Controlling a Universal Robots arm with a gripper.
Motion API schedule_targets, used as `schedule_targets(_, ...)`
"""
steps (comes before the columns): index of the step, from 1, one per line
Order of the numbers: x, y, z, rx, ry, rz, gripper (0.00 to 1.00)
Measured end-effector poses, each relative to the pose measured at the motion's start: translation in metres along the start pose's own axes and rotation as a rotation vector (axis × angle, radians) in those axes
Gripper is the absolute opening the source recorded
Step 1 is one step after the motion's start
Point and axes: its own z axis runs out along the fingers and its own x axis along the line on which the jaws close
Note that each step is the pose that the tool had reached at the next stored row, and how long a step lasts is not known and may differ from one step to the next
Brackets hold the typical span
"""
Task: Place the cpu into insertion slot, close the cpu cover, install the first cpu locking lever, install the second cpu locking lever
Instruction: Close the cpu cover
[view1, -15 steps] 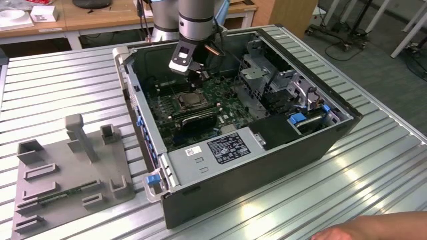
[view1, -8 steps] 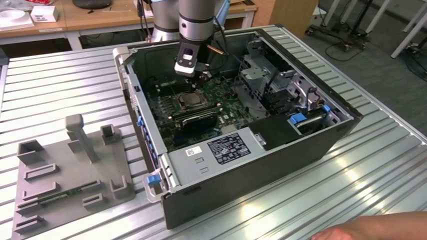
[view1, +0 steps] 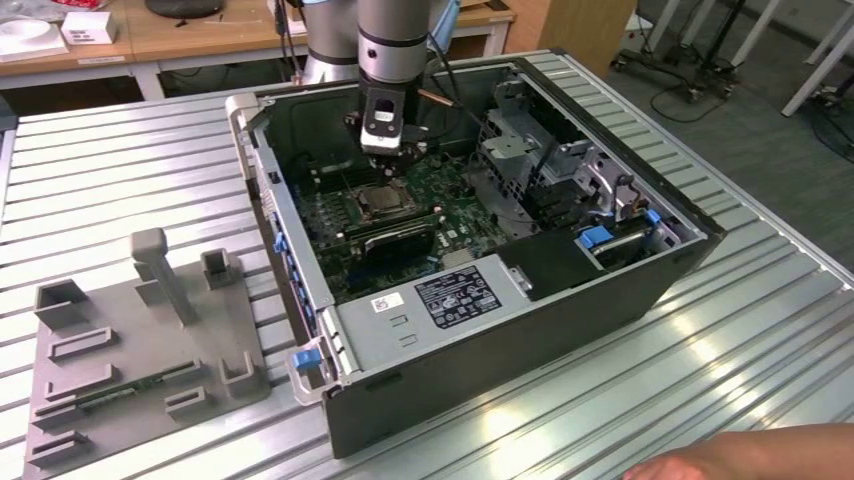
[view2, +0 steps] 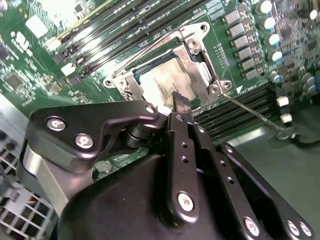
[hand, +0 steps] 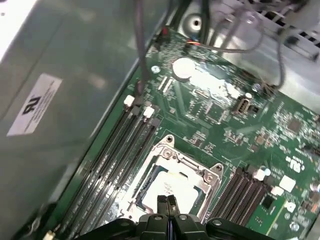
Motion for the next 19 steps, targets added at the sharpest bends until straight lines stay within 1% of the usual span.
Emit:
schedule_targets(16, 0.0000, -0.0001, 0.0015, 0.0058, 0.0081, -0.291, 0.11)
schedule_targets(17, 0.0000, -0.0001, 0.0015, 0.0061, 0.0085, -0.306, 0.11)
schedule_targets(19, 0.0000, -0.0001, 0.0015, 0.0062, 0.0086, -0.309, 0.11)
